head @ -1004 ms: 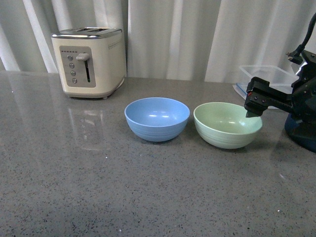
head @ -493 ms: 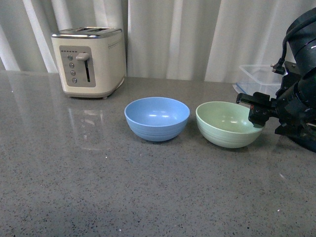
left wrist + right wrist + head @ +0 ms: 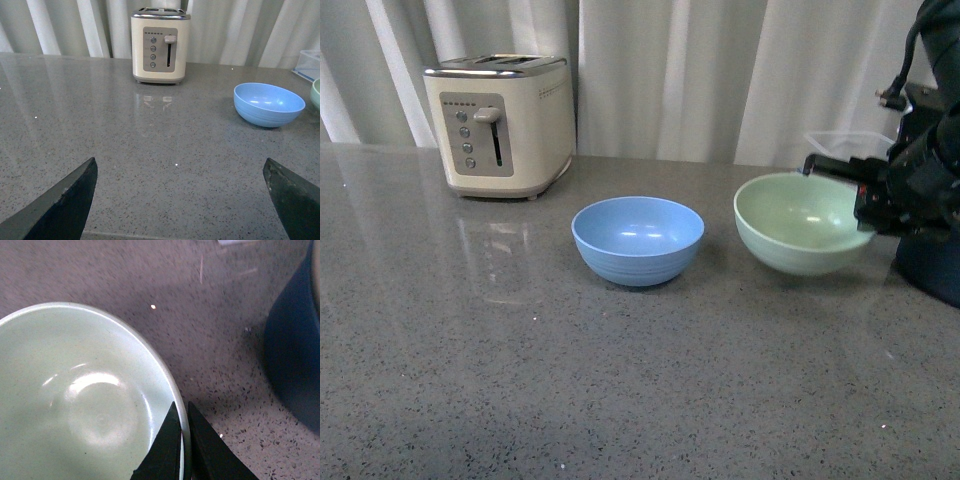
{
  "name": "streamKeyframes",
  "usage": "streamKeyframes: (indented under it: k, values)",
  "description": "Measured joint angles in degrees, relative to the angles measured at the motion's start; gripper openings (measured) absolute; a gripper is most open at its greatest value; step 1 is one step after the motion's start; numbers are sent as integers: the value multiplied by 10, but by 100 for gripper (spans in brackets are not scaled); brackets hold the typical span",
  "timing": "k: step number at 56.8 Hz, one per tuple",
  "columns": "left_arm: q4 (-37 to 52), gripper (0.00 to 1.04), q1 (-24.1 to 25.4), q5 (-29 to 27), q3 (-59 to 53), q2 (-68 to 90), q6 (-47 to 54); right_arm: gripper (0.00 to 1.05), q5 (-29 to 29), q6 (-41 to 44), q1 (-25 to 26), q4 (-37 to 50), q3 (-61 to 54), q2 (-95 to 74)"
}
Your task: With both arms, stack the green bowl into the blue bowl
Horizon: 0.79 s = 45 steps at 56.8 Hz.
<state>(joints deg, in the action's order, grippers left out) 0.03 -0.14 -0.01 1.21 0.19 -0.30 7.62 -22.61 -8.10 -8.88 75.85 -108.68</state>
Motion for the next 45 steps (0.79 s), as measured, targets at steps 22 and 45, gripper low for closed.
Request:
streamKeyframes:
  k: [22,45]
  values:
    - [0,98,0,0,0,0,0,1,-9,27,-95,-18,102,26]
    - [0,98,0,0,0,0,0,1,23,60,-152,-35,163,-74]
